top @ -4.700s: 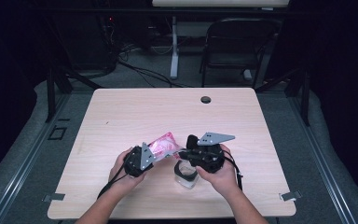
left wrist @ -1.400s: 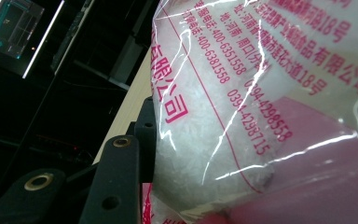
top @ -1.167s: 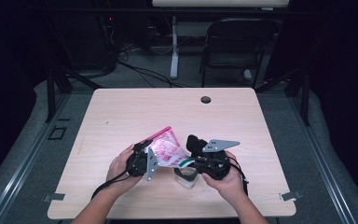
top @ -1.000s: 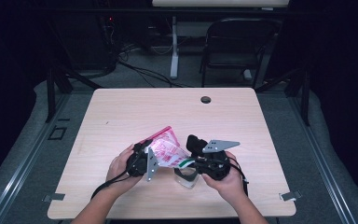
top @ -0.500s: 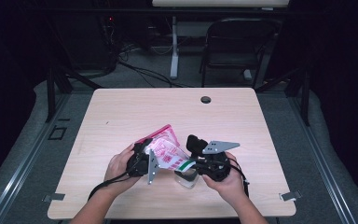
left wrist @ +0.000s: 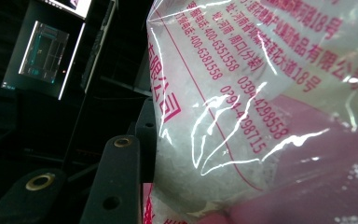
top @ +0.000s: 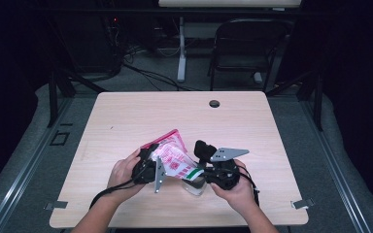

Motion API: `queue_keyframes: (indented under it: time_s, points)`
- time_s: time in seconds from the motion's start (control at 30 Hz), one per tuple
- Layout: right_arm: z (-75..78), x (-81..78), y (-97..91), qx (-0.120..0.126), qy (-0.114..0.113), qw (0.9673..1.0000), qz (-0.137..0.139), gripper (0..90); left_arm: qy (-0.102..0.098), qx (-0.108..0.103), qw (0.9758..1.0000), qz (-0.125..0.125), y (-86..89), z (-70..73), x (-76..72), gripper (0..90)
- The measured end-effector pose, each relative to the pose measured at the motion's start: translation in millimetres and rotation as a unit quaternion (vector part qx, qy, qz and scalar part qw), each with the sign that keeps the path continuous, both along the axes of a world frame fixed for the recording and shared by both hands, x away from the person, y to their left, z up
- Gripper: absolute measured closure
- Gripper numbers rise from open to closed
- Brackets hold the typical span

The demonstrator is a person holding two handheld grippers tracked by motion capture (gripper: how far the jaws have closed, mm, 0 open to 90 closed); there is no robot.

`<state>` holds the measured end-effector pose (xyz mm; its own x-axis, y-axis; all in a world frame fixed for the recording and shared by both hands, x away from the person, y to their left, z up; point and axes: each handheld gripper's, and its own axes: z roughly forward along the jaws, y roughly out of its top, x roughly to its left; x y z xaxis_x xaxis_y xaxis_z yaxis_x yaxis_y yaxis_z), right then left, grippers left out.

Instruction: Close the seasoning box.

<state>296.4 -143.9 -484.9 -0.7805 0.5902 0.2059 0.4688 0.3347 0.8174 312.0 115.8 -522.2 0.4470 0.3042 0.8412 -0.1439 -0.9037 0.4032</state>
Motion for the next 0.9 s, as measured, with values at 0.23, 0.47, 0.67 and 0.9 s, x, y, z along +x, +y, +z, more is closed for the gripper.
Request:
queue_keyframes:
  time_s: [0.23, 0.47, 0.67, 0.9]
  points:
    - [-1.8, 1.5, -1.4, 0.004, 0.009, 1.0000, 0.000, 90.0, -0.010, 0.006, 0.9999, 0.000, -0.6, 0.5, -1.4, 63.3]
    - [-5.9, 5.1, -3.4, 0.009, 0.024, 0.9997, -0.003, 90.0, -0.014, 0.013, 0.9998, 0.001, -2.1, 0.1, -2.7, 63.5]
    - [-8.7, 6.7, -4.0, 0.006, 0.034, 0.9994, -0.010, 90.0, -0.017, 0.018, 0.9997, 0.002, -3.6, -0.8, -3.6, 63.7]
    - [-10.1, 7.8, -5.0, 0.002, 0.039, 0.9992, -0.013, 90.0, -0.024, 0.017, 0.9995, 0.002, -5.0, -0.4, -4.9, 63.8]
